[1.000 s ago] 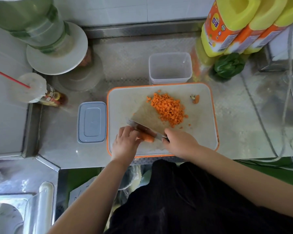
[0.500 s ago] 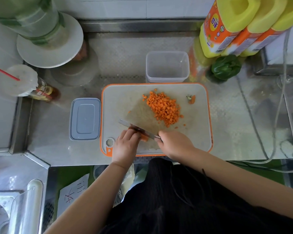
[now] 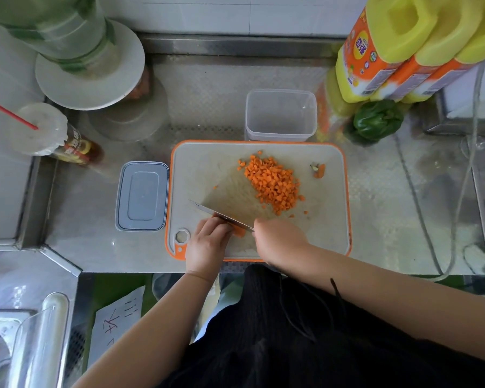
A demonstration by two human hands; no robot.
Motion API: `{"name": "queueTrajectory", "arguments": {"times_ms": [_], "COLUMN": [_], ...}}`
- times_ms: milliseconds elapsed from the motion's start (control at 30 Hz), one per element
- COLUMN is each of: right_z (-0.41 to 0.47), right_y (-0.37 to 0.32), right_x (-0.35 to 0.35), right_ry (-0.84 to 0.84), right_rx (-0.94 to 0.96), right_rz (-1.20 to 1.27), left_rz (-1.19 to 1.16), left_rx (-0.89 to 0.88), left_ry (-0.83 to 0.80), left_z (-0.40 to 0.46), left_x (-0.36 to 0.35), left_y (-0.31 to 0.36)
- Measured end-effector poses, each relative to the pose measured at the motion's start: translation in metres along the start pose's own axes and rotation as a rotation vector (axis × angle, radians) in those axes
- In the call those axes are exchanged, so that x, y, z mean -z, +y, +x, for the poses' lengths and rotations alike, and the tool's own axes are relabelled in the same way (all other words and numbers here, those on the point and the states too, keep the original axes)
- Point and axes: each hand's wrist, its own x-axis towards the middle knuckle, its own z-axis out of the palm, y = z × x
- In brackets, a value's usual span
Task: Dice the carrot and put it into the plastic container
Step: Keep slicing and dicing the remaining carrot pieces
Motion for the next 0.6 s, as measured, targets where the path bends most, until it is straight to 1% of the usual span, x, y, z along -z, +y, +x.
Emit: {"name": "queueTrajectory", "arguments": {"times_ms": [100,267,433,500,600], "right_z": [0.001,0.005,0.008,0.008,0.005], "right_y": [-0.002,0.003,0.007,0.006,0.007], "right_x": [-0.001,-0.014,-0.023,-0.028,-0.032], "right_ry": [-0.025,0.016,0.021,0.042,0.068], "right_rx": [-0.012,0.002,0.011,0.024,0.065], "right_rz": [0.002,0.052,0.023,0.015,0.005], "left_rz": [-0.001,0.006,0.040,0.026,0.060], "left_rx": [0.001,-0.009,-0.002,-0.010,-0.018], "left_ry": [0.000,-0.029,-0.087,-0.052,0.070], "left_z": [0.000,-0.002,-0.003,-0.005,0.003], "left_x": [0.000,0.001,0.001,0.009,0.030], "left_y": [-0.001,0.000,0.000,0.007,0.022]}}
